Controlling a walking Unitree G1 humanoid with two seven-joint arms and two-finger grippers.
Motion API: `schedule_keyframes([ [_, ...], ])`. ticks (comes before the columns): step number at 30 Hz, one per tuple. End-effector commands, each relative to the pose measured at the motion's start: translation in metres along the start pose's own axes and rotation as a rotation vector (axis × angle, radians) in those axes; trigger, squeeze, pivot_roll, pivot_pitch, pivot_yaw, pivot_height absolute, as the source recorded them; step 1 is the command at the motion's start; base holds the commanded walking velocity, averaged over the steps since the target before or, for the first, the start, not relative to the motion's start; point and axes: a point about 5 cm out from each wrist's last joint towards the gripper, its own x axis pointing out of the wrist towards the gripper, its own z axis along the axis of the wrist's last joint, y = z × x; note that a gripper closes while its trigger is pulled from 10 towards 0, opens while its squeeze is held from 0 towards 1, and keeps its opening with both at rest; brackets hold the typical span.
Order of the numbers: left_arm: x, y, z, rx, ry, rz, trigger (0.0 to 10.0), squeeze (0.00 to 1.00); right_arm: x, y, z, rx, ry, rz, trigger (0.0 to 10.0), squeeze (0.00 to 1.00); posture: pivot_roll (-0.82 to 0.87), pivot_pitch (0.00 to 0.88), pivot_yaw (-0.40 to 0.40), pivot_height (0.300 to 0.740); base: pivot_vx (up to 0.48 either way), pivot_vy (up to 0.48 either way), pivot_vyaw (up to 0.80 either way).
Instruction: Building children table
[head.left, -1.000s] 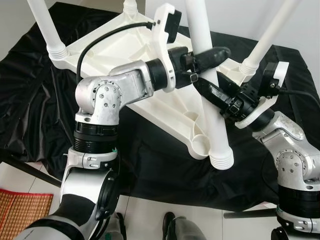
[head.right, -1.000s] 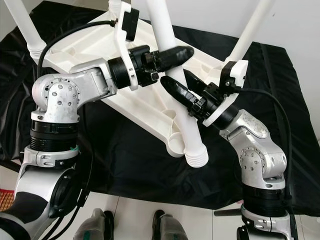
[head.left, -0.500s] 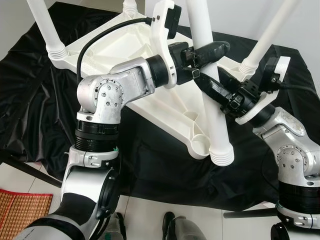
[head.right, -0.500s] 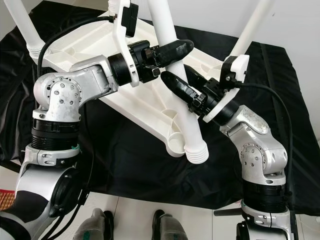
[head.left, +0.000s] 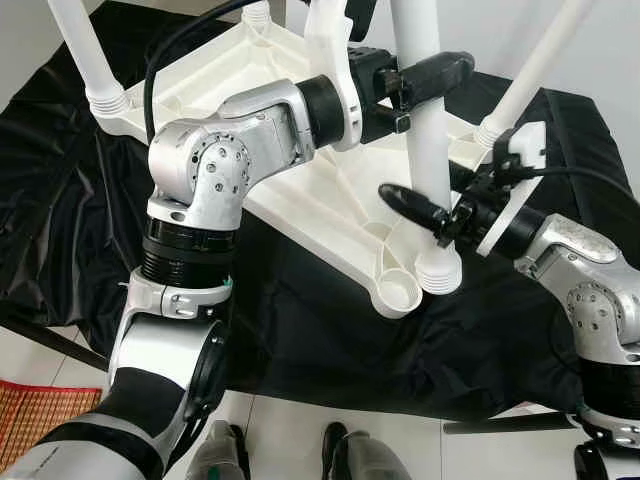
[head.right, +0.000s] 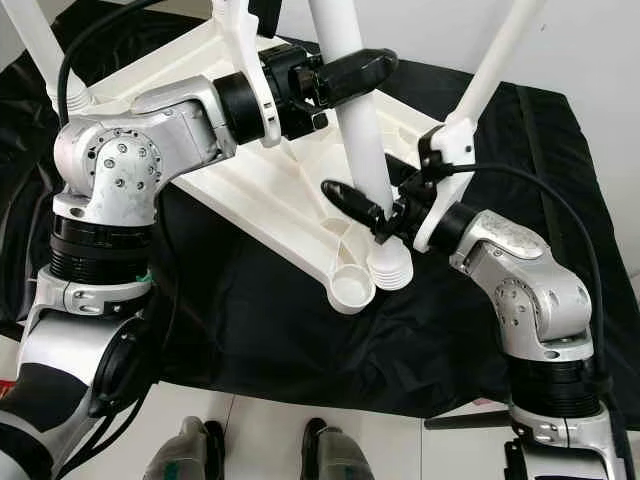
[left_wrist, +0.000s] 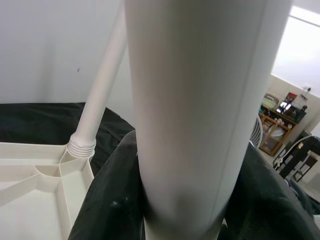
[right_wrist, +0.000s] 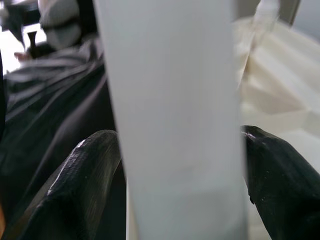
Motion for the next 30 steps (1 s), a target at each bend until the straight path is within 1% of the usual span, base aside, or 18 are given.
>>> schedule_keyframes([
  [1, 0.005, -0.01, 0.004, 0.049, 0.018, -0.095, 10.0, 0.0, 0.0, 0.003, -0.008, -0.001, 0.06, 0.029, 10.0, 0.0, 0.03, 0.199, -0.105, 0.74, 0.0, 0.0, 0.0],
  [2, 0.005, -0.01, 0.004, 0.049, 0.018, -0.095, 10.0, 0.0, 0.0, 0.003, -0.008, -0.001, 0.06, 0.029, 10.0, 0.0, 0.03, 0.199, -0.105, 0.74, 0.0, 0.0, 0.0],
  [8, 0.009, -0.013, 0.007, 0.065, 0.017, -0.118, 10.0, 0.0, -0.003, 0.003, -0.017, -0.023, 0.155, 0.049, 10.0, 0.0, 0.03, 0.19, -0.107, 0.74, 0.0, 0.0, 0.0],
  [9, 0.009, -0.013, 0.007, 0.065, 0.017, -0.118, 10.0, 0.0, -0.003, 0.003, -0.017, -0.023, 0.155, 0.049, 10.0, 0.0, 0.03, 0.19, -0.107, 0.74, 0.0, 0.0, 0.0],
  [12, 0.009, -0.014, 0.008, 0.073, 0.018, -0.125, 10.0, 0.0, -0.005, 0.003, -0.019, -0.058, 0.186, 0.063, 10.0, 0.0, 0.03, 0.19, -0.107, 0.74, 0.0, 0.0, 0.0],
  [13, 0.01, -0.014, 0.008, 0.074, 0.018, -0.129, 10.0, 0.0, -0.006, 0.001, -0.02, -0.055, 0.195, 0.056, 7.8, 0.0, 0.03, 0.186, -0.105, 0.74, 0.0, 0.0, 0.0],
  [14, 0.01, -0.015, 0.008, 0.074, 0.019, -0.131, 10.0, 0.0, -0.007, 0.0, -0.022, -0.049, 0.214, 0.048, 4.7, 0.0, 0.03, 0.186, -0.105, 0.74, 0.0, 0.0, 0.0],
  [17, 0.01, -0.015, 0.008, 0.075, 0.02, -0.132, 10.0, 0.0, -0.008, -0.001, -0.023, -0.045, 0.229, 0.044, 4.7, 0.0, 0.03, 0.186, -0.105, 0.74, 0.0, 0.0, 0.0],
  [18, 0.01, -0.015, 0.008, 0.076, 0.021, -0.136, 10.0, 0.0, -0.009, -0.002, -0.023, -0.046, 0.236, 0.041, 2.5, 0.0, 0.03, 0.184, -0.104, 0.74, 0.0, 0.0, 0.0],
  [19, 0.01, -0.015, 0.008, 0.076, 0.021, -0.136, 10.0, 0.0, -0.009, -0.002, -0.023, -0.046, 0.236, 0.041, 2.5, 0.0, 0.03, 0.184, -0.104, 0.74, 0.0, 0.0, 0.0],
  [20, 0.01, -0.015, 0.008, 0.076, 0.023, -0.14, 10.0, 0.0, -0.011, -0.004, -0.023, -0.051, 0.244, 0.041, 0.6, 0.0, 0.02, 0.185, -0.101, 0.74, 0.0, 0.0, 0.0],
  [22, 0.01, -0.015, 0.008, 0.076, 0.023, -0.14, 10.0, 0.0, -0.011, -0.004, -0.023, -0.051, 0.244, 0.041, 0.6, 0.0, 0.02, 0.185, -0.101, 0.74, 0.0, 0.0, 0.0],
  [23, 0.011, -0.015, 0.008, 0.077, 0.023, -0.143, 10.0, 0.0, -0.012, -0.005, -0.023, -0.059, 0.249, 0.038, 0.0, 0.0, 0.02, 0.185, -0.101, 0.74, 0.0, 0.0, 0.0],
  [28, 0.011, -0.014, 0.009, 0.077, 0.025, -0.147, 10.0, 0.0, -0.014, -0.007, -0.024, -0.066, 0.25, 0.04, 0.0, 0.0, 0.02, 0.189, -0.099, 0.74, 0.0, 0.0, 0.0],
  [30, 0.011, -0.014, 0.009, 0.079, 0.024, -0.144, 10.0, 0.0, -0.014, -0.008, -0.025, -0.051, 0.255, 0.032, 0.0, 0.0, 0.03, 0.196, -0.098, 0.74, 0.0, 0.0, 0.0],
])
